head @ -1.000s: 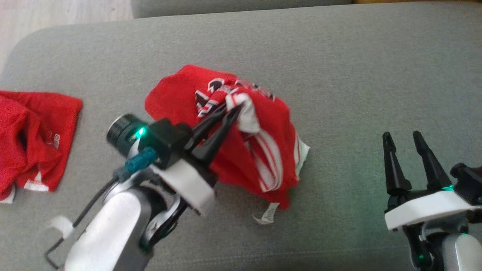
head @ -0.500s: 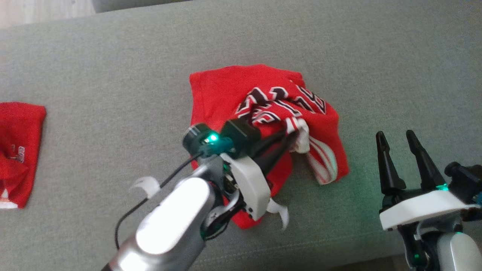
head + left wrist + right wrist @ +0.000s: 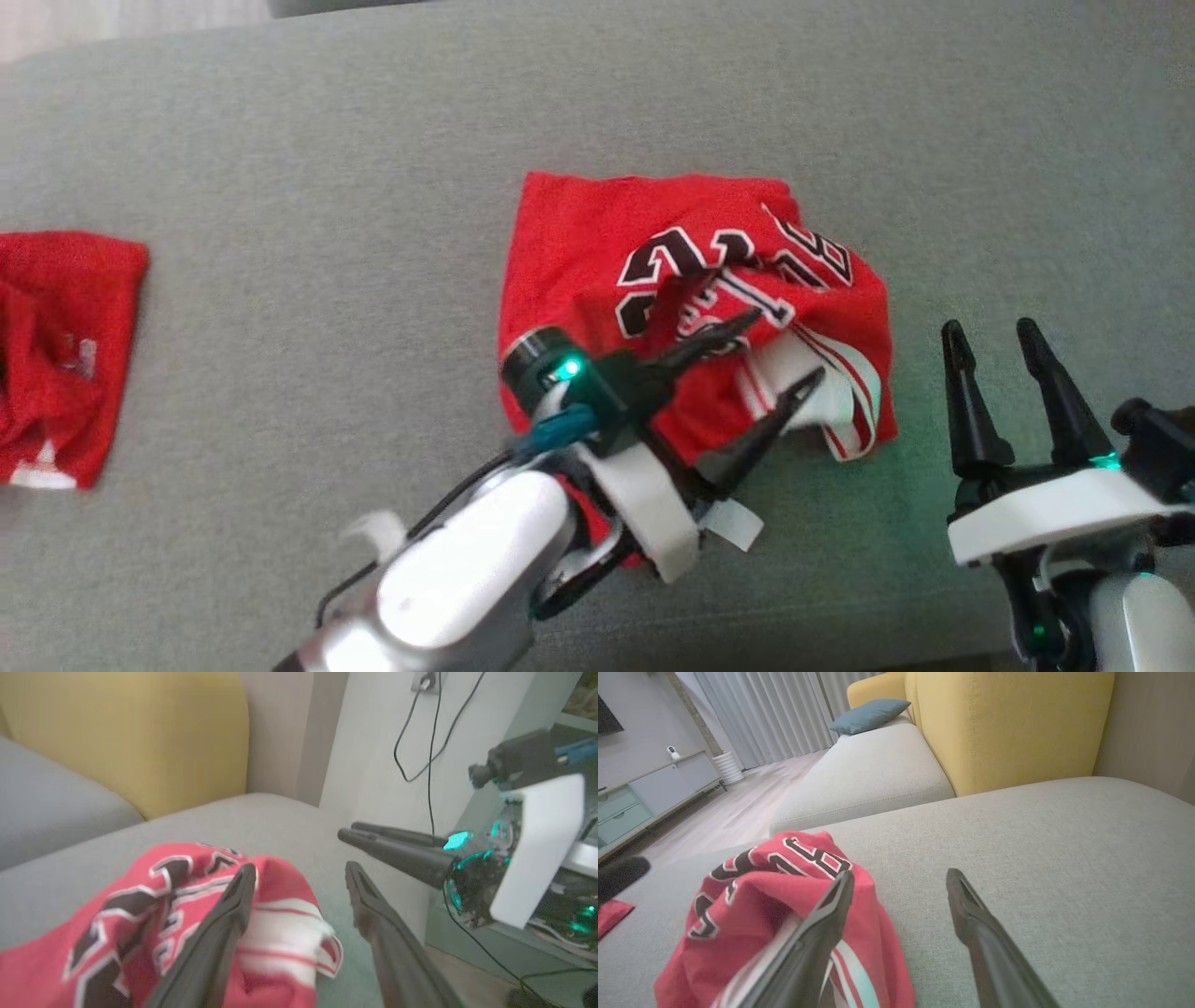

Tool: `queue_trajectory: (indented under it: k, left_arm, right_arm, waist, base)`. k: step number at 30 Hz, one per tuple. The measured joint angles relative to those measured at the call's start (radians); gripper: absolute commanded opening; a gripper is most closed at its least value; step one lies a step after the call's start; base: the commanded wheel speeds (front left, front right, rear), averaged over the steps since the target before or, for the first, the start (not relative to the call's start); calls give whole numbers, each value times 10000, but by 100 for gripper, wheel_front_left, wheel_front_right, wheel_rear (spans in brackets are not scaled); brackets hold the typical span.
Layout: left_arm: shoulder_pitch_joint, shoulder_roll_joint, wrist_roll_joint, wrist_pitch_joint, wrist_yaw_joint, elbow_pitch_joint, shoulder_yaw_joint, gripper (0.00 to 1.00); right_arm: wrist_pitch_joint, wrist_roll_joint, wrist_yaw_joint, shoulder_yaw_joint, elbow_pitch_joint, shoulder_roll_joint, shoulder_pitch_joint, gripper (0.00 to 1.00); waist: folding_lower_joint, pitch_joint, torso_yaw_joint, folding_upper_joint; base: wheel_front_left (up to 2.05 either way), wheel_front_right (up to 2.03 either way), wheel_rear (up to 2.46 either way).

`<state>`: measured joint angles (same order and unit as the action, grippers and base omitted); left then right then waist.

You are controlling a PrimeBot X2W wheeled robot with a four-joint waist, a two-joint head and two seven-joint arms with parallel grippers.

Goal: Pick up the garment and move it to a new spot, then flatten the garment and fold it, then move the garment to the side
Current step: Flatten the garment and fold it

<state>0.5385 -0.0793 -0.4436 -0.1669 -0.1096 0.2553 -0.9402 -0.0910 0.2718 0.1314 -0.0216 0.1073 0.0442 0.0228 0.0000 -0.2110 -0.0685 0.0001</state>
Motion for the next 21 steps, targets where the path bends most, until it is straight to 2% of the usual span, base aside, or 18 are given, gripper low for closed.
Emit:
queue_trajectory:
  k: [3,9,12,13,18,21]
  left_arm:
    - [-234,-385,240,-420,566,-614,309,100]
    - [-1538,-1258,270,-740,2443,-1271,2052,100]
    - [-2153,-1590,234,-817,3181,-1496,2963,100]
    - [-2153,-1590,234,-817,3181,-1496,2963,100]
    - [-3103,-2052,201,-826,3841,-1877,4125,100]
    - [-3557,-2213,345,-826,3916,-2119,4617,100]
  right_arm:
    - [0,-54,0,-92,61,0,0,100]
    - [-6,-268,0,-140,140,0,0,100]
    - [-19,-274,0,-153,153,0,2,100]
    - [-19,-274,0,-153,153,0,2,100]
    - [-77,-357,0,-198,234,0,21,100]
    - [-150,-357,0,-226,259,0,36,100]
  waist:
    - [0,107,241,0]
    - [0,329,662,0]
    - [0,425,806,0]
    - [0,425,806,0]
    - [0,541,973,0]
    - [0,611,1033,0]
  base:
    - [0,0,0]
    - [0,0,0]
    - [0,0,0]
    - [0,0,0]
    - [0,0,0]
    - [0,0,0]
